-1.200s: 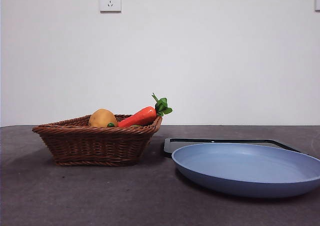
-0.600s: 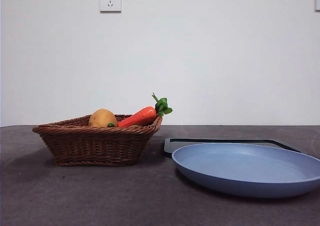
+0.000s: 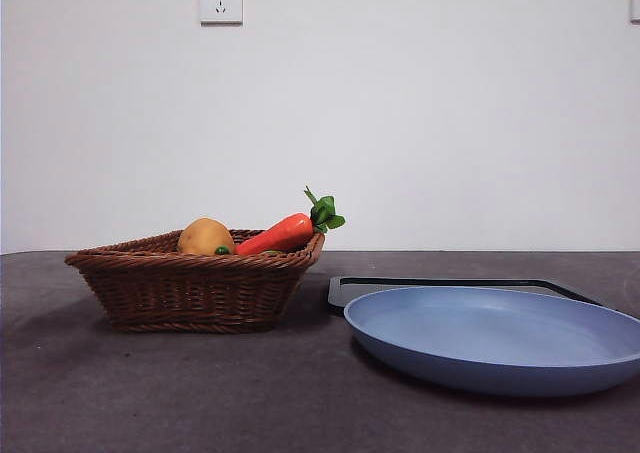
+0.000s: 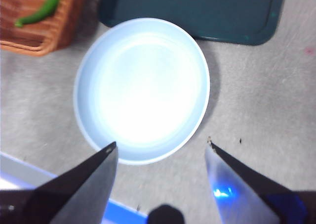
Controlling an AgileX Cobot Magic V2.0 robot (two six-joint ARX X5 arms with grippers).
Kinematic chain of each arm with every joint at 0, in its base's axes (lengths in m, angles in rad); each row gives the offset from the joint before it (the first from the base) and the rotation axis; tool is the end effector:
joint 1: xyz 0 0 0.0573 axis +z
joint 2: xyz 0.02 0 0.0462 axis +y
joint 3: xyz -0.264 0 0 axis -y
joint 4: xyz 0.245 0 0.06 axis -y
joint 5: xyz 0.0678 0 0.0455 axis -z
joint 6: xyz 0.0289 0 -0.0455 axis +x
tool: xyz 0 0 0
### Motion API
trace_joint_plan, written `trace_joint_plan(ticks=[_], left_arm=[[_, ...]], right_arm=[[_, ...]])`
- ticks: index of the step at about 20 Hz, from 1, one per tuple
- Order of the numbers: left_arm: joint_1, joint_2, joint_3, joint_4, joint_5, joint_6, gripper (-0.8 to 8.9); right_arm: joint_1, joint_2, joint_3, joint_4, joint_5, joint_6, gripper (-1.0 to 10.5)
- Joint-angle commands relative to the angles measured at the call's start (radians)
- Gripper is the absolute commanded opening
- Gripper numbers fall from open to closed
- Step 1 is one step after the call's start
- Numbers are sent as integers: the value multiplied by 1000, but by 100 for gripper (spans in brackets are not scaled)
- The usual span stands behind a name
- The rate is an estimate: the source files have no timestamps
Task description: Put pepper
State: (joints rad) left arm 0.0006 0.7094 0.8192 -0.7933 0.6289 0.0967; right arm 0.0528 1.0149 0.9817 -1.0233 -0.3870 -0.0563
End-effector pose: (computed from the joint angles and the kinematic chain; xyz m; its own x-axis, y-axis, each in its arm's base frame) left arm 0.1273 -0.0169 0.3044 0.6274 -0.5879 -0.5107 0.5145 0.8052 -0.2949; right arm 0.1732 0.0201 0.2973 0.4350 0.4009 -0.8063 -0.2828 0.9109 0.3004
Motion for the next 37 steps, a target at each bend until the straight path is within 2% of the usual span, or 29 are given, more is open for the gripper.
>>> trace_joint_plan(ticks=[1,12,18,28,33,35,37], left_arm=[[-2,3,14,8,24,3,389],[-2,3,14,15,30,4,389],[-2,3,14,15,29,3,389],[-2,3,14,16,27,3,389],[-2,3,14,15,27,4,389],[-2,3,14,15,27,3,389],[-2,3,14,15,27,4,389]], right_arm=[[3,107,16,45,3,6,310],[30,538,16,230,4,-23,282],[36,613,16,272,34,-31,274],[48,646,16,295,22,-31,119],[49,675,16,293,23,-26,100],[49,676,16,294,22,-27,1],[49,675,16,286,21,-24,5]])
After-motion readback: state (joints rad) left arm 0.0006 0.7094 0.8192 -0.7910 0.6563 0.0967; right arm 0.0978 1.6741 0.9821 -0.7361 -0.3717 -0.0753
